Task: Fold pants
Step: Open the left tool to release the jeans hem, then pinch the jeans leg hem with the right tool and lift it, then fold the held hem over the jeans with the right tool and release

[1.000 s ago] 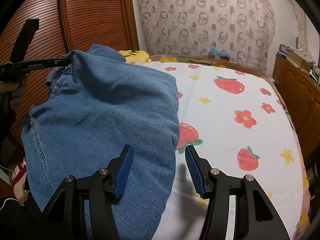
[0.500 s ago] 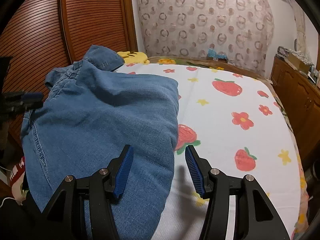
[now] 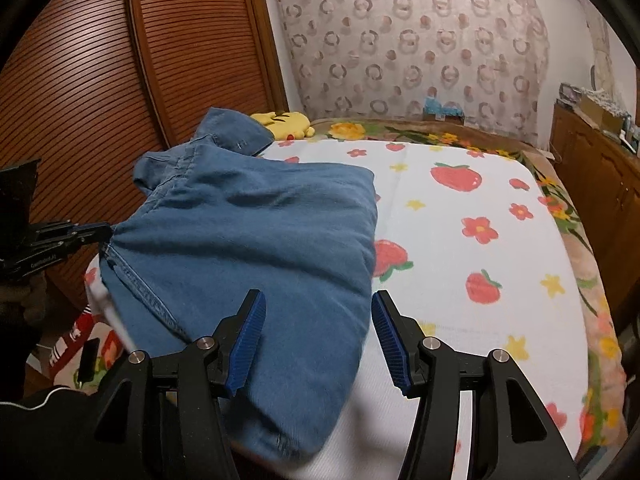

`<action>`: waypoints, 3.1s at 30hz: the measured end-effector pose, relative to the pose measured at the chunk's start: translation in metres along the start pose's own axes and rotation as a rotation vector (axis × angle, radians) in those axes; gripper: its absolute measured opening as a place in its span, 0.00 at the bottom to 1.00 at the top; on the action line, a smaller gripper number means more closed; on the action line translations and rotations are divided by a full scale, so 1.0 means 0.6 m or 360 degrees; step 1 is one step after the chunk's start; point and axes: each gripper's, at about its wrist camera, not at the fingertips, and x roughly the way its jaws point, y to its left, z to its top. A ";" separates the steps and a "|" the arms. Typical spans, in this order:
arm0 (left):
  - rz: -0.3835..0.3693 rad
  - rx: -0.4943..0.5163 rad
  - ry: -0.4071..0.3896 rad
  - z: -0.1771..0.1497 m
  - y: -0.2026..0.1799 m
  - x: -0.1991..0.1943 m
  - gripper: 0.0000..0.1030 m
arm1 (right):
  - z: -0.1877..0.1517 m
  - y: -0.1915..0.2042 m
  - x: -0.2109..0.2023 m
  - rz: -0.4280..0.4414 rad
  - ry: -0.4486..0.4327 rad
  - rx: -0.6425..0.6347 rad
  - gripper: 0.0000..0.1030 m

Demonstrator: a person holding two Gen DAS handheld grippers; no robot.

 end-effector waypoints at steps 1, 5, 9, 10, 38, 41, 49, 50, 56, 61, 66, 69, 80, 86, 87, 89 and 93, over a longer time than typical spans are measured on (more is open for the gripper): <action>0.0005 0.0002 0.0003 -0.002 0.002 -0.002 0.05 | -0.004 0.002 -0.004 0.0002 0.0010 0.0001 0.56; 0.0001 -0.0028 0.0012 -0.005 0.009 -0.007 0.05 | -0.015 0.013 -0.014 -0.0009 0.0040 -0.0022 0.56; 0.0004 -0.0043 -0.0011 -0.001 0.003 -0.008 0.06 | -0.022 0.021 -0.017 -0.0005 0.0081 -0.0031 0.56; -0.0001 -0.0054 -0.0017 -0.001 0.002 -0.009 0.07 | -0.023 0.022 -0.016 -0.0025 0.0090 -0.0040 0.56; -0.0086 0.0056 0.0059 0.009 -0.113 0.081 0.61 | -0.052 -0.007 0.009 -0.0067 0.0135 0.0110 0.56; -0.0091 0.0048 0.0080 0.000 -0.111 0.090 0.61 | -0.054 -0.009 0.014 -0.0057 0.0146 0.0127 0.56; -0.0098 0.0020 0.0082 -0.012 -0.102 0.107 0.62 | -0.057 -0.006 0.019 0.0034 0.0163 0.0176 0.37; -0.0099 0.0017 0.0080 -0.013 -0.101 0.109 0.62 | -0.055 -0.004 0.023 0.0035 0.0170 0.0176 0.33; -0.0114 0.0008 0.0066 -0.019 -0.101 0.110 0.64 | -0.037 0.002 0.019 0.0070 0.0153 0.0166 0.19; -0.0149 -0.0042 0.0064 -0.015 -0.087 0.093 0.64 | 0.010 0.007 -0.014 0.0105 0.0010 0.0179 0.16; -0.0073 -0.0070 -0.0035 -0.004 -0.042 0.033 0.64 | 0.068 0.039 -0.029 0.0111 -0.0094 0.0054 0.15; 0.0010 -0.0077 -0.0070 -0.001 -0.011 0.006 0.64 | 0.097 0.061 -0.025 0.0145 -0.0135 0.0006 0.14; 0.0157 -0.0198 -0.0115 -0.005 0.082 -0.031 0.64 | 0.158 0.168 0.013 0.0422 -0.0236 -0.0146 0.13; 0.0241 -0.0277 -0.0140 -0.009 0.126 -0.050 0.64 | 0.167 0.222 0.032 0.0592 -0.0240 -0.0245 0.13; 0.0253 -0.0295 -0.0144 -0.009 0.132 -0.055 0.64 | 0.167 0.228 0.038 0.0607 -0.0230 -0.0260 0.13; 0.0269 -0.0317 -0.0151 -0.010 0.140 -0.059 0.64 | 0.162 0.243 0.051 0.0639 -0.0194 -0.0288 0.13; 0.0298 -0.0346 -0.0168 -0.009 0.152 -0.070 0.64 | 0.148 0.256 0.090 0.0733 -0.0076 -0.0303 0.13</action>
